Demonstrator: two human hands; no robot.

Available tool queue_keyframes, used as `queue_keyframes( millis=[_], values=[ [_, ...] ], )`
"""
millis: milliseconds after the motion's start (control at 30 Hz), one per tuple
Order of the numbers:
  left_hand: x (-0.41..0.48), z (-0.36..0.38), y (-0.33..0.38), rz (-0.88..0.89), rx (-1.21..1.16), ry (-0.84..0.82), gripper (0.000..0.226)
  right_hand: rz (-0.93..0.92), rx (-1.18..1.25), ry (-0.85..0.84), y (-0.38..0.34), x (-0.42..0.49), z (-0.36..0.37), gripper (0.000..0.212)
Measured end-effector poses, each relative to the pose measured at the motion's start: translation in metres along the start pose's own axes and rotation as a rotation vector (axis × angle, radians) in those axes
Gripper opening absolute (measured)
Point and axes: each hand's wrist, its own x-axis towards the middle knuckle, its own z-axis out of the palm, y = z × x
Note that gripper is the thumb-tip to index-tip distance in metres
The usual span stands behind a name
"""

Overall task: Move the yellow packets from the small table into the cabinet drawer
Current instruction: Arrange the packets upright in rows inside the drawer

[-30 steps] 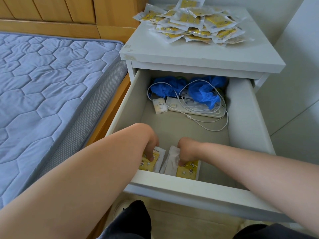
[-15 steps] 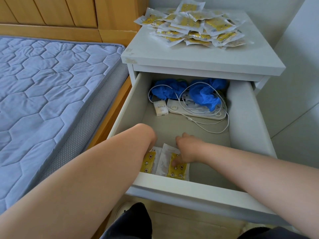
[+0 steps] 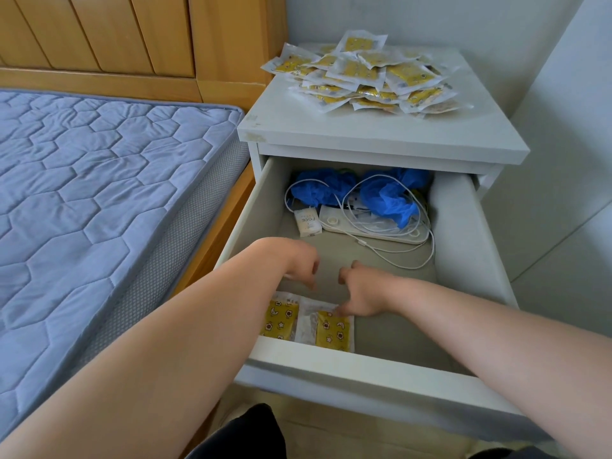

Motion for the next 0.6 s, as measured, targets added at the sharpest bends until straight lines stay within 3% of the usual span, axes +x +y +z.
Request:
queue_keyframes(
  millis=[133, 267, 433, 600],
  values=[
    [-0.012, -0.007, 0.010, 0.018, -0.064, 0.193, 0.038, 0.118, 0.054, 0.145, 0.014, -0.015, -0.019, 0.046],
    [-0.027, -0.024, 0.019, 0.016, -0.210, 0.482, 0.026, 0.124, 0.107, 0.372, 0.031, -0.037, -0.042, 0.030],
    [-0.049, -0.065, 0.031, -0.001, -0.385, 0.749, 0.023, 0.066, 0.179, 0.653, 0.051, -0.062, -0.088, 0.025],
    [-0.049, -0.112, 0.038, 0.025, -0.398, 0.973, 0.029, 0.008, 0.210, 0.882, 0.065, -0.071, -0.129, 0.024]
  ],
)
